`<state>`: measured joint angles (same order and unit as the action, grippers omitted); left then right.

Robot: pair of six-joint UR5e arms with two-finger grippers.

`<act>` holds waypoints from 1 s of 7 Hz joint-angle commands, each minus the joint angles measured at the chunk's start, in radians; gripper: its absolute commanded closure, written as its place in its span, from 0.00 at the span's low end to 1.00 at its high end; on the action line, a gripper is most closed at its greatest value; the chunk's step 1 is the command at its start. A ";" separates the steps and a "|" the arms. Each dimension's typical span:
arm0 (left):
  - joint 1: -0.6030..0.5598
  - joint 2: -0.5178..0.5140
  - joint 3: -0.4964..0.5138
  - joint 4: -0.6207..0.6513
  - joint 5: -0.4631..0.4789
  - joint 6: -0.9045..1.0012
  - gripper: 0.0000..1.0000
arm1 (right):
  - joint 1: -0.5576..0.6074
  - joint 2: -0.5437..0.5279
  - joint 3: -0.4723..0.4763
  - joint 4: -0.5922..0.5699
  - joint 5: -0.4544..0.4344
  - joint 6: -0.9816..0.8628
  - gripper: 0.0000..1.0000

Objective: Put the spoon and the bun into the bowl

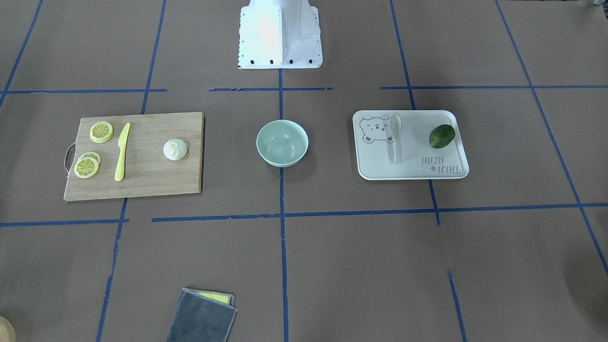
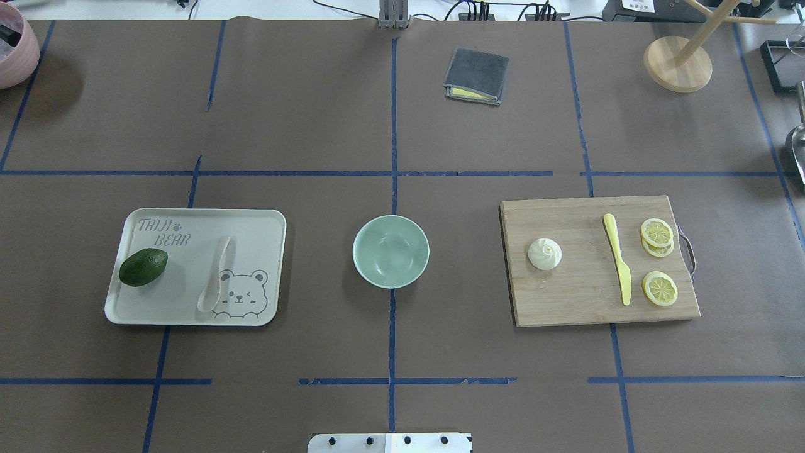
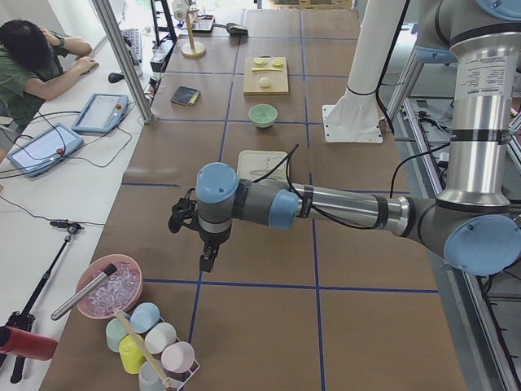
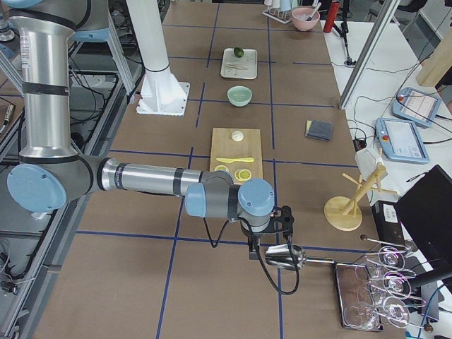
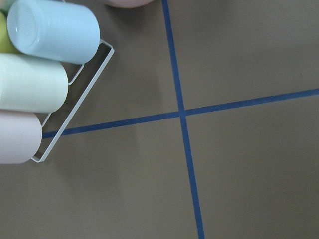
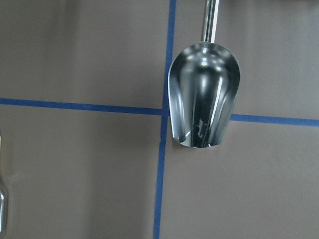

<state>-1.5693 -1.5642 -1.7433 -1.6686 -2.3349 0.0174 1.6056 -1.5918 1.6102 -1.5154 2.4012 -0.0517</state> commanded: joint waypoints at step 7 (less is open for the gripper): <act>0.620 -0.086 -0.176 -0.356 0.249 -0.883 0.00 | -0.162 0.006 0.117 0.267 0.016 0.491 0.00</act>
<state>-1.0777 -1.6244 -1.9231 -1.9799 -2.1931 -0.7143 1.4747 -1.5834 1.7254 -1.3640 2.4114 0.2915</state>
